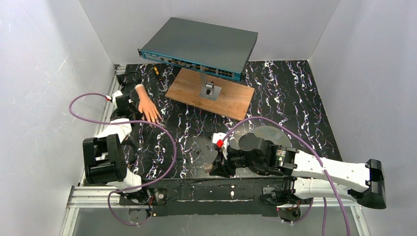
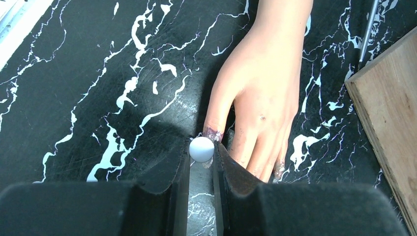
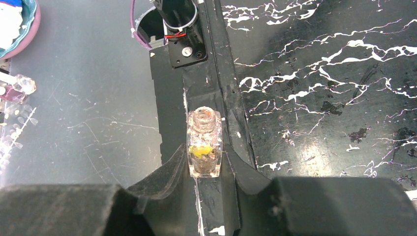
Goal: Paint the nails
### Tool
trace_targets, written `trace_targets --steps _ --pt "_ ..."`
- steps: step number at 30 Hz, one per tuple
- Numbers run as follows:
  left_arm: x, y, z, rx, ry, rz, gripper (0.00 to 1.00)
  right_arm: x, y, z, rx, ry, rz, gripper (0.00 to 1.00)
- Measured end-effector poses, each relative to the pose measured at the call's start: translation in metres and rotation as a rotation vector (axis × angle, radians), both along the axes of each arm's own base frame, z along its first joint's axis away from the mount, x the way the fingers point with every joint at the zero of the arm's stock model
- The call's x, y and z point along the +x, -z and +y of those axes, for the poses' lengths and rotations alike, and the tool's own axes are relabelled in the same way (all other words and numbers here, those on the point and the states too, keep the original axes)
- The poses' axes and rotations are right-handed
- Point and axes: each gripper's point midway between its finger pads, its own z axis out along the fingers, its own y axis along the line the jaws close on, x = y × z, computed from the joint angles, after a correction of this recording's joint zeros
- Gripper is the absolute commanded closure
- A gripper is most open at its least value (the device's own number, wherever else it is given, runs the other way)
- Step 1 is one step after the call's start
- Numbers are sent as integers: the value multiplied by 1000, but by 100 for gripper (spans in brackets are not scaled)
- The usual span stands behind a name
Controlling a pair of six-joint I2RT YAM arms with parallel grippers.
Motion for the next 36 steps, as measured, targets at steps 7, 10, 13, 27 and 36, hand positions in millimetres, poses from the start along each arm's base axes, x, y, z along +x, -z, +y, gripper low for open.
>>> trace_targets --steps 7,10,13,27,36 --pt "1 0 -4 -18 10 -5 100 0 0 0 0 0 1 99" --pt "1 0 -5 -23 15 -6 100 0 0 0 0 1 1 99" --pt "1 0 -6 -25 18 -6 100 0 0 0 0 1 3 99" --pt "-3 4 -11 -34 33 22 100 -4 -5 -1 14 -1 -5 99" --pt "-6 3 -15 -36 42 29 100 -10 -5 0 15 -6 0 99"
